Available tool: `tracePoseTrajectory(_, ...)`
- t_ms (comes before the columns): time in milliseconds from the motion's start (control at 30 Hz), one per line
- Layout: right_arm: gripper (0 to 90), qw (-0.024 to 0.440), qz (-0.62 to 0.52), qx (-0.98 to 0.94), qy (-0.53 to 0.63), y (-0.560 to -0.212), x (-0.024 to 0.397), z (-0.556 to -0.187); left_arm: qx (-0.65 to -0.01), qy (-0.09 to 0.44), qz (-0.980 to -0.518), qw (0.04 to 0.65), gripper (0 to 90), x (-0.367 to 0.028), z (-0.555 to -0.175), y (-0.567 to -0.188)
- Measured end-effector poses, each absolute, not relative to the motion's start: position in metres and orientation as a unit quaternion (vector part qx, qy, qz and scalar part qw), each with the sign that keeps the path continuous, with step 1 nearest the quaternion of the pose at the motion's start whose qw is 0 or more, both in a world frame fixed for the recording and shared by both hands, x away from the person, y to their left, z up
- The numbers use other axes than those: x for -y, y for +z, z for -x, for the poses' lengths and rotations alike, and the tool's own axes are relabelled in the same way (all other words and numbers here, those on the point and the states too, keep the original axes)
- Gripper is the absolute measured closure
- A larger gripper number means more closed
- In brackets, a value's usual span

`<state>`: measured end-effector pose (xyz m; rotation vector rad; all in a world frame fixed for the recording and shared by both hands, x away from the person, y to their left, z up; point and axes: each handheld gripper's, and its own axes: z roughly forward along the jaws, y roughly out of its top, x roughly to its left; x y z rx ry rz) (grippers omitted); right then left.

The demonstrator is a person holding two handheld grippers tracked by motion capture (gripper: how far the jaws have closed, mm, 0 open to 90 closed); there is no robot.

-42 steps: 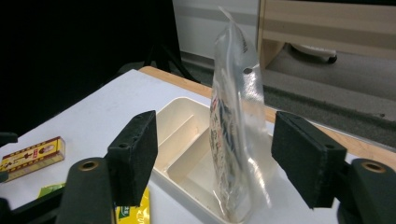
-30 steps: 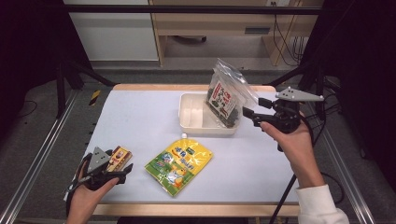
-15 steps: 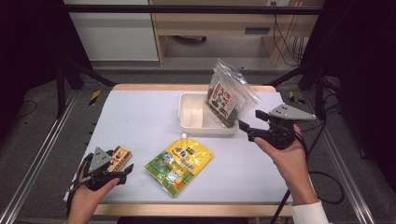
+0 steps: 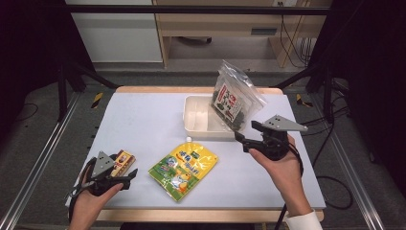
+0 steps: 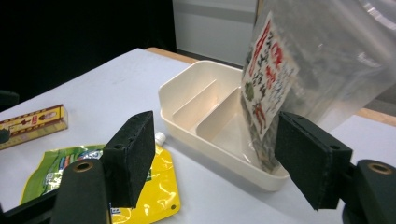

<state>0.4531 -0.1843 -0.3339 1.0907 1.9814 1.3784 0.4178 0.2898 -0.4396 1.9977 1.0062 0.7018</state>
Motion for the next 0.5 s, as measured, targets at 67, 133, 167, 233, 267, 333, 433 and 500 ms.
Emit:
tracePoseTrajectory(67,30.7,0.239,-0.397,-0.731,0.5,-0.342,0.178,-0.453,-0.395,0.276,-0.786,0.388,8.4,-0.289,-0.418,-0.44)
tracePoseTrajectory(133,30.9,0.237,-0.397,-0.733,0.498,-0.345,0.176,-0.454,-0.394,0.276,-0.786,0.388,8.5,-0.288,-0.418,-0.44)
tracePoseTrajectory(167,31.3,0.23,-0.398,-0.737,0.495,-0.351,0.172,-0.455,-0.393,0.275,-0.787,0.388,8.5,-0.288,-0.418,-0.44)
tracePoseTrajectory(233,31.6,0.228,-0.397,-0.741,0.492,-0.355,0.17,-0.456,-0.391,0.275,-0.788,0.388,8.4,-0.287,-0.418,-0.44)
tracePoseTrajectory(267,32.3,0.219,-0.398,-0.745,0.489,-0.362,0.165,-0.457,-0.39,0.275,-0.789,0.387,8.4,-0.287,-0.418,-0.44)
tracePoseTrajectory(333,32.2,0.211,-0.399,-0.747,0.488,-0.366,0.163,-0.458,-0.389,0.274,-0.79,0.387,8.5,-0.287,-0.418,-0.44)
tracePoseTrajectory(433,32.2,0.201,-0.397,-0.753,0.484,-0.375,0.155,-0.461,-0.389,0.274,-0.789,0.387,8.5,-0.287,-0.418,-0.44)
tracePoseTrajectory(500,31.7,0.198,-0.396,-0.759,0.478,-0.38,0.15,-0.463,-0.389,0.274,-0.79,0.387,8.5,-0.286,-0.418,-0.44)
